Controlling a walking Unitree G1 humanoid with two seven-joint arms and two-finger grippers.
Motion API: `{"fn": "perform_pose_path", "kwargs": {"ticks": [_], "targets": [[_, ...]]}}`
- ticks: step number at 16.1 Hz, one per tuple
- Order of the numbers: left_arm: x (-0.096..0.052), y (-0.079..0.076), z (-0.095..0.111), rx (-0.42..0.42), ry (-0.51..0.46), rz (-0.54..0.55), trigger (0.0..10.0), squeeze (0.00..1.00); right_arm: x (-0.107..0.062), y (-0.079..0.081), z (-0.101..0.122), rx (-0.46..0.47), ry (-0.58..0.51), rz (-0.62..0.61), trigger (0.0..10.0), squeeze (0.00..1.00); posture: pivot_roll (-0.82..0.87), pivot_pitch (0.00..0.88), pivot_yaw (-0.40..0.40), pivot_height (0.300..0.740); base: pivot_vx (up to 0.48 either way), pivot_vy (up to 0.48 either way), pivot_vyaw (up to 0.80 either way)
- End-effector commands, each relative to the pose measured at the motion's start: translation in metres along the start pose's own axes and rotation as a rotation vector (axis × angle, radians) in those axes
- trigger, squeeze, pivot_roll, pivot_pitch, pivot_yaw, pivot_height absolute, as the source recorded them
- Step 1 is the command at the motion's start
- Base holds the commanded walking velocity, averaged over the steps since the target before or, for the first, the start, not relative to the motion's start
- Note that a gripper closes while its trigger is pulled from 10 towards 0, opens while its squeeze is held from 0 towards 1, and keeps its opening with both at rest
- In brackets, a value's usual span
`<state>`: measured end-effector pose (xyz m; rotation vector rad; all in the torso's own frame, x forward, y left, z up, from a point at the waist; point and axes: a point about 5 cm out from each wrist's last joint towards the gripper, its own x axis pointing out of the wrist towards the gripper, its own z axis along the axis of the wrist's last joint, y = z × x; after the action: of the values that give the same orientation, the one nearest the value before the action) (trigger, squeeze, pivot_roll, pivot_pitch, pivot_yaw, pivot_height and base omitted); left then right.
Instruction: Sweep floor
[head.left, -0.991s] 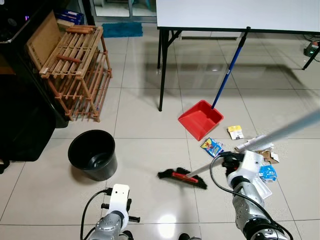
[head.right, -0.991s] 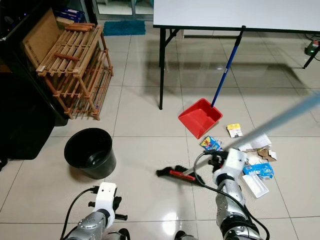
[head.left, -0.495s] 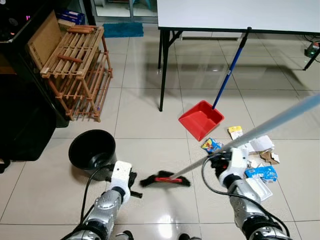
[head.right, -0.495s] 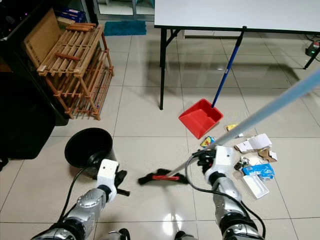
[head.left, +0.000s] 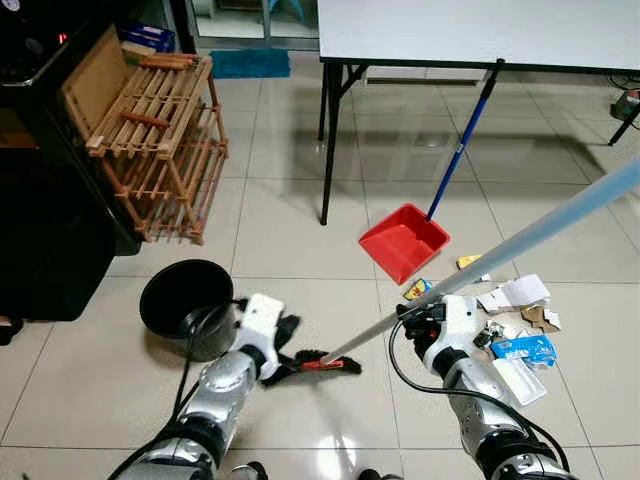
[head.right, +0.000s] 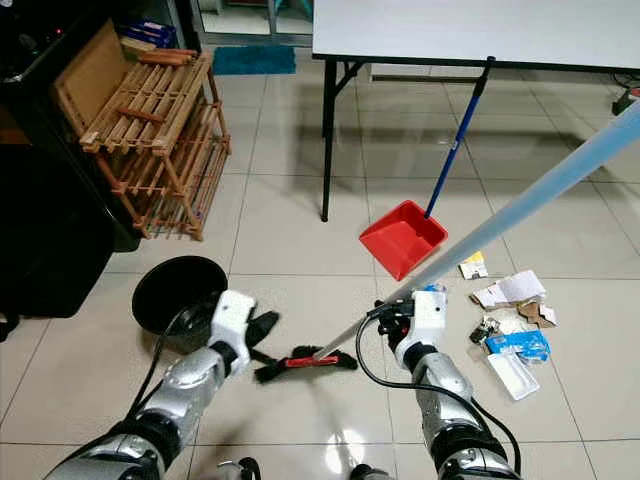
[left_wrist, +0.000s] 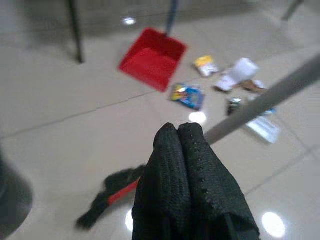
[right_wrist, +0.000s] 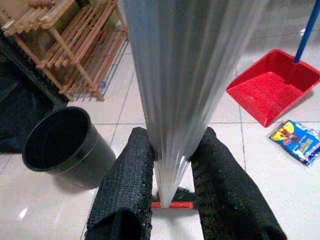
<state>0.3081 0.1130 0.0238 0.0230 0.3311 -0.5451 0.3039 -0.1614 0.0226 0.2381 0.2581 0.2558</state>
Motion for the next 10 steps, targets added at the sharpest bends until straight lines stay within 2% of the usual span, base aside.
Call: {"fn": "perform_pose_path", "kwargs": {"ticks": [1,4,7,10], "targets": [[0.001,-0.008,0.0,0.033,0.007,-0.075,10.0,0.0,0.0,0.005,-0.001,-0.006,0.011,0.061,10.0,0.0,0.03,0.142,-0.043,0.74,0.0,0.0,0.0],[0.0,-0.006,0.003,0.056,0.009,-0.122,10.0,0.0,0.0,0.004,0.003,-0.017,0.011,0.121,10.0,0.0,0.03,0.139,-0.043,0.74,0.0,0.0,0.0],[-0.003,0.005,0.005,0.068,0.011,-0.118,10.0,0.0,-0.002,0.004,0.005,-0.039,0.023,0.202,10.0,0.0,0.03,0.141,-0.042,0.74,0.0,0.0,0.0],[-0.005,0.007,0.006,0.106,0.021,-0.119,10.0,0.0,-0.001,-0.003,0.01,-0.086,0.038,0.16,10.0,0.0,0.03,0.153,-0.044,0.74,0.0,0.0,0.0]]}}
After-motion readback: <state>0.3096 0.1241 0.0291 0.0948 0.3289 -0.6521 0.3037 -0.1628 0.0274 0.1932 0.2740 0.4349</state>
